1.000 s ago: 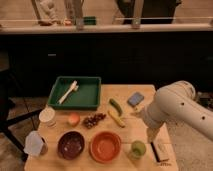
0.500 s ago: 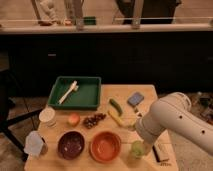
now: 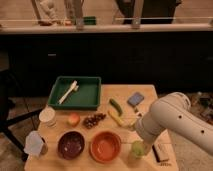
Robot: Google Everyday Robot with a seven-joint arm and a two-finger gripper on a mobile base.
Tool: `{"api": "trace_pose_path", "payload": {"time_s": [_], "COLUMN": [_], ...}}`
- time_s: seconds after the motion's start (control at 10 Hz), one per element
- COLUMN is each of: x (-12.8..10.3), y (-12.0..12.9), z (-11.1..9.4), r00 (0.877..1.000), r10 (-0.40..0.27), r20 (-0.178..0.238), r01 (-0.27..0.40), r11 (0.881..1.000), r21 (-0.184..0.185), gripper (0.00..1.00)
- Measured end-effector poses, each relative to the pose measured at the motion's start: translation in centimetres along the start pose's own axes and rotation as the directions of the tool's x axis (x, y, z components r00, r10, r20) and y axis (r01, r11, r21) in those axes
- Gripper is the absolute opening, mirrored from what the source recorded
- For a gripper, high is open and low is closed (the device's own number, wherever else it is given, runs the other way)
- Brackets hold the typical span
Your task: Stack bowls into tray
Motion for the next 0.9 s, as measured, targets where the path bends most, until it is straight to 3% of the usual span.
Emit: {"api": "trace_pose_path", "payload": {"time_s": [0.4,0.9], "x": [-1.2,-4.3], "y": [0.0,-1.0], "z": [3.4,7.3], "r00": [0.999,0.997], "r10": [0.051,0.068], "r20": [-0.009,-0.039], "r01": [-0.051,-0.068], "r11": [0.999,0.998], "r21": [0.013,0.01], "gripper": [0.8,0.8]}}
